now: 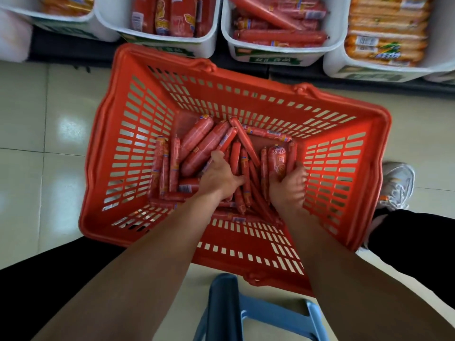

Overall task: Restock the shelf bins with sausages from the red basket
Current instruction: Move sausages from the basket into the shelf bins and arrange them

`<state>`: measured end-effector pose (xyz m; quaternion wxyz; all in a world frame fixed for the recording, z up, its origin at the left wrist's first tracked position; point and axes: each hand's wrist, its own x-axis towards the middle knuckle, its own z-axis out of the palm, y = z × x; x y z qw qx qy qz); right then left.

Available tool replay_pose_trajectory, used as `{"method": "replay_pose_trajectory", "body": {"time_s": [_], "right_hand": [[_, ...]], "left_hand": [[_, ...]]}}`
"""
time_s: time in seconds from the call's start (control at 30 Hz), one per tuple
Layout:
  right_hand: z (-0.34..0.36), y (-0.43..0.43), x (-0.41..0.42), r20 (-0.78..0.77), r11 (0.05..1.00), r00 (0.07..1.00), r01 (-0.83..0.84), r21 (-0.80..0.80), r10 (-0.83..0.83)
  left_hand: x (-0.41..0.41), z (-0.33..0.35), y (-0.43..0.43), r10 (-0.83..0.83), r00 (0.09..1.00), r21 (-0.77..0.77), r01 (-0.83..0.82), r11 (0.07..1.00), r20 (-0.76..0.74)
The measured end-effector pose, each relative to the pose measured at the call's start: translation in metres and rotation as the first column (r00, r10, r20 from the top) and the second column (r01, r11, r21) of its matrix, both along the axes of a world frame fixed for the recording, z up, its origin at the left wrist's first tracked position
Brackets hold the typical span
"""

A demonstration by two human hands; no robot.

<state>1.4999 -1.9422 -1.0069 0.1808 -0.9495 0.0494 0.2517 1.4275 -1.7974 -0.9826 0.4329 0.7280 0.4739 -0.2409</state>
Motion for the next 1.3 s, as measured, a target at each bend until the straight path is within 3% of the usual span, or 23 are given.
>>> {"method": "replay_pose_trajectory", "body": {"time_s": [0.1,0.17,0.27,0.37,0.47,0.57,0.7,0.83,0.93,1.03,1.17,1.3], "right_hand": [[0.010,0.002,-0.001,-0.024,1.000,1.000,0.002,0.009,-0.002],[0.012,0.002,-0.008,0.077,0.995,0.995,0.064,-0.071,-0.058],[0.024,0.002,-0.024,0.050,0.981,0.998,-0.036,-0.192,0.046],[0.027,0.003,-0.044,-0.119,0.956,0.958,-0.275,-0.105,0.263],[0.024,0.012,-0.035,-0.104,0.983,0.981,-0.173,-0.066,0.165],[0.025,0.023,-0.032,-0.158,0.974,0.965,-0.219,-0.055,0.208],[0.020,0.031,-0.032,-0.092,0.958,0.962,-0.265,-0.108,0.256],[0.020,0.042,-0.031,-0.186,0.970,0.957,-0.236,-0.052,0.222],[0.019,0.040,-0.025,-0.213,0.962,0.947,-0.261,-0.078,0.240],[0.016,0.033,-0.015,-0.266,0.932,0.906,-0.357,-0.065,0.329],[0.014,0.023,-0.013,-0.323,0.830,0.810,-0.547,-0.111,0.490],[0.014,0.025,-0.009,-0.365,0.784,0.761,-0.609,-0.116,0.537]], "left_hand": [[0.006,-0.001,-0.012,-0.050,0.998,0.041,0.051,0.998,-0.023],[0.011,-0.002,-0.019,-0.088,0.993,0.078,0.094,0.993,-0.074],[0.015,-0.001,-0.025,-0.097,0.991,0.111,0.107,0.988,-0.087],[0.012,0.001,-0.018,-0.043,0.999,-0.009,0.043,0.999,-0.017],[0.004,0.005,-0.001,-0.029,0.997,-0.087,0.035,0.996,0.069],[-0.002,0.015,0.012,-0.068,0.996,-0.099,0.074,0.992,0.062],[-0.018,0.030,0.034,-0.104,0.994,-0.120,0.107,0.987,0.032],[-0.044,0.043,0.049,-0.063,0.998,-0.051,0.064,0.997,0.030],[-0.050,0.044,0.056,0.096,0.995,0.013,-0.097,0.995,0.012],[-0.048,0.038,0.059,0.223,0.975,0.090,-0.224,0.970,0.015],[-0.046,0.036,0.054,0.184,0.983,0.119,-0.179,0.977,-0.025],[-0.039,0.027,0.053,0.186,0.980,0.085,-0.181,0.980,-0.063]]}}
